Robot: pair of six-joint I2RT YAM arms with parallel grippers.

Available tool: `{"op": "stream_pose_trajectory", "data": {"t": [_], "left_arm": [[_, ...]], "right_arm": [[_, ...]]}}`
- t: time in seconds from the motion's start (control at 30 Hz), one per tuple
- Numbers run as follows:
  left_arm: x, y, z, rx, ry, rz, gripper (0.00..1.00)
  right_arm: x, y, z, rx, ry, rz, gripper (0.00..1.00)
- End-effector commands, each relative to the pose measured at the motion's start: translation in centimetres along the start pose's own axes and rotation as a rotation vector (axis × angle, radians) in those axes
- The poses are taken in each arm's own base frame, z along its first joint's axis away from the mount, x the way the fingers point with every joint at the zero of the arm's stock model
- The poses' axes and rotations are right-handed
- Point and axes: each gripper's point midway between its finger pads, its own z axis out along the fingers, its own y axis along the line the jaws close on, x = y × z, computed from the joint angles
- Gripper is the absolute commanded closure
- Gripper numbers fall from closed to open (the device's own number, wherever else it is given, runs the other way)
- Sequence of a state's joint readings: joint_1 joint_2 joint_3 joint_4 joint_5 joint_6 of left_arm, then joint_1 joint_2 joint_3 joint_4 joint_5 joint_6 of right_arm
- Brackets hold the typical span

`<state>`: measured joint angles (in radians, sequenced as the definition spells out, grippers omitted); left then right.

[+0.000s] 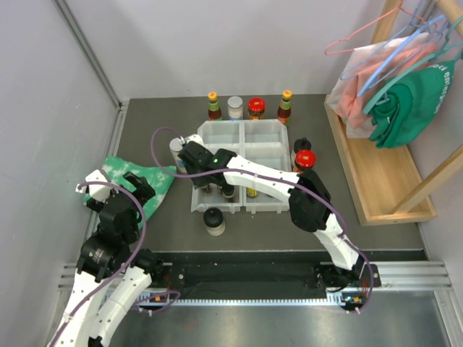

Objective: Organize the condiment bottles
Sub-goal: Place the bottle in the storage box.

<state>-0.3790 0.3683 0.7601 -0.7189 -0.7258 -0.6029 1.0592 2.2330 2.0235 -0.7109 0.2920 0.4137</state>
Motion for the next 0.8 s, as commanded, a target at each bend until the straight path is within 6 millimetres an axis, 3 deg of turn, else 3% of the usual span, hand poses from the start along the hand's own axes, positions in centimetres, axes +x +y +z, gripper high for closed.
{"op": "stream_pose_trajectory", "data": {"t": [0.0, 0.1, 0.13, 0.2, 0.23, 0.33, 0.77], "left_arm": [[-0.2, -0.2, 0.3, -0.002, -0.013, -0.003, 0.01], [-0.2, -0.2, 0.3, -0.005, -0.012, 0.000, 0.01], [-0.2, -0.2, 0.4, -0.005, -0.012, 0.000, 0.01], [-0.2, -0.3, 0.3, -0.001, -0.011, 0.000, 0.01], [-0.2, -0.2, 0.4, -0.003, -0.011, 0.002, 0.01], [-0.1, -0.2, 0.4, -0.003, -0.008, 0.003, 0.01], [-0.3, -0.2, 0.2, -0.003, -0.012, -0.008, 0.01]], "right_arm": [[2.9, -2.5, 1.5, 0.087, 0.097, 0.007, 0.78], [3.4, -3.0, 1.5, 0.107, 0.114, 0.021, 0.63], [3.4, -3.0, 1.3, 0.111, 0.113, 0.022, 0.48], [3.5, -3.3, 1.2, 0.124, 0.116, 0.028, 0.37], [3.6, -3.5, 1.2, 0.130, 0.118, 0.029, 0.27], [3.2, -3.6, 0.7, 0.135, 0.105, 0.031, 0.18], [-1.4, -3.3, -2.7, 0.096, -0.026, 0.023, 0.16]]}}
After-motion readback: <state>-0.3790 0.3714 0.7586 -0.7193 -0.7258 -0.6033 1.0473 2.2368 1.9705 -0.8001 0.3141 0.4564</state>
